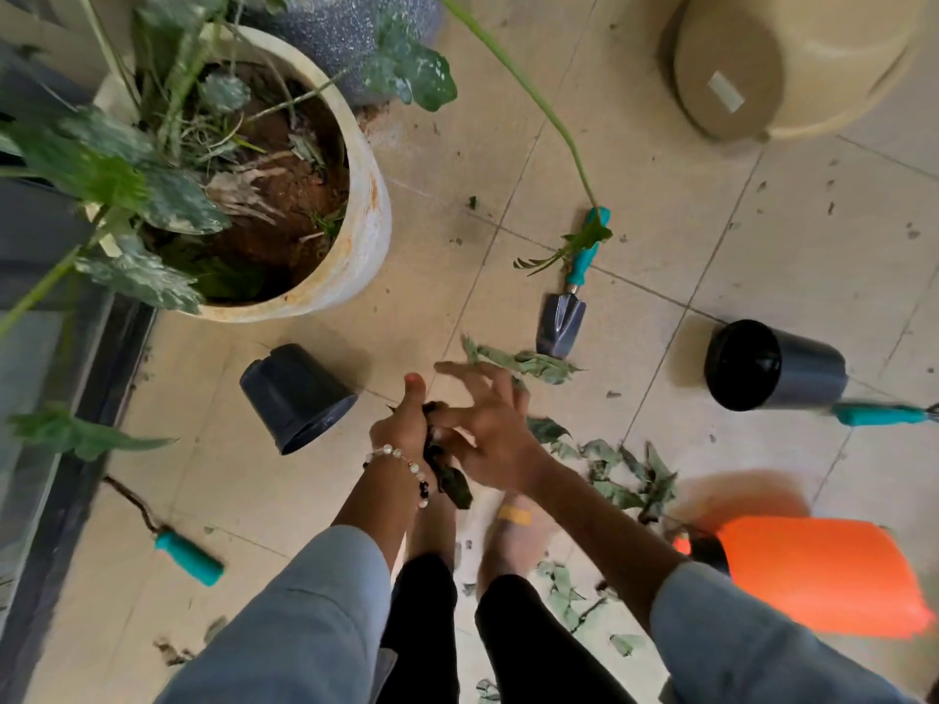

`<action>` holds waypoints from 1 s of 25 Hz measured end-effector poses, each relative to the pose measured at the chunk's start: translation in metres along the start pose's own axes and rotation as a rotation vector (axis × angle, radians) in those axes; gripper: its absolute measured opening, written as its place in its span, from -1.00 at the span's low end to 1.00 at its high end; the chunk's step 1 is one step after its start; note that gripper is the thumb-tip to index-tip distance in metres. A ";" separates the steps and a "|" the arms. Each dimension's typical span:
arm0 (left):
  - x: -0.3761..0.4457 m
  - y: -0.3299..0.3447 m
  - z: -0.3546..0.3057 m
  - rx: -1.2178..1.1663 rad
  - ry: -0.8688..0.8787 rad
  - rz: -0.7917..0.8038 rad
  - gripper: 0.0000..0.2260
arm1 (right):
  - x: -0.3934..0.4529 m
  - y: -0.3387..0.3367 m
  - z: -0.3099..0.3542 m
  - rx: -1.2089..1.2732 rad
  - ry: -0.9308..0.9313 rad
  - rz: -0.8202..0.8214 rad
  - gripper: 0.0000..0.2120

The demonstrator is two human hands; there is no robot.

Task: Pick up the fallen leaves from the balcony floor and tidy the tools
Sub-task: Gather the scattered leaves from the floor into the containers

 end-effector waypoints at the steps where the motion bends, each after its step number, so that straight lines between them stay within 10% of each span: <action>1: -0.001 -0.004 0.000 -0.012 0.015 -0.019 -0.45 | 0.002 -0.008 -0.012 0.199 0.091 0.001 -0.84; 4: 0.009 -0.016 -0.003 0.004 0.032 -0.047 -0.55 | 0.022 -0.023 -0.068 0.138 0.271 -0.225 -0.84; 10: 0.031 -0.046 -0.007 0.058 0.064 -0.028 -0.55 | 0.060 0.064 -0.085 -0.650 -0.071 0.041 -0.72; 13: 0.031 -0.054 -0.016 0.099 0.083 -0.002 -0.55 | 0.059 0.056 -0.083 -0.533 -0.013 -0.043 -0.86; 17: 0.021 -0.050 -0.018 0.114 0.063 0.028 -0.55 | 0.015 -0.010 -0.119 -0.146 0.481 -0.541 -0.87; 20: 0.023 -0.035 -0.021 0.147 0.073 0.043 -0.56 | -0.004 -0.007 -0.147 -0.122 0.746 -0.321 -0.93; 25: 0.031 -0.015 -0.019 0.268 0.104 0.021 -0.56 | 0.001 0.048 -0.150 -0.493 0.569 -0.057 -0.92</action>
Point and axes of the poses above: each hand's wrist, its own x-axis towards the middle knuckle, its own y-axis out of the palm, z = x × y, the point moved 7 cm from there along x, towards the middle knuckle, and after that the axes turned 1 degree about -y, right-handed, at the moved point
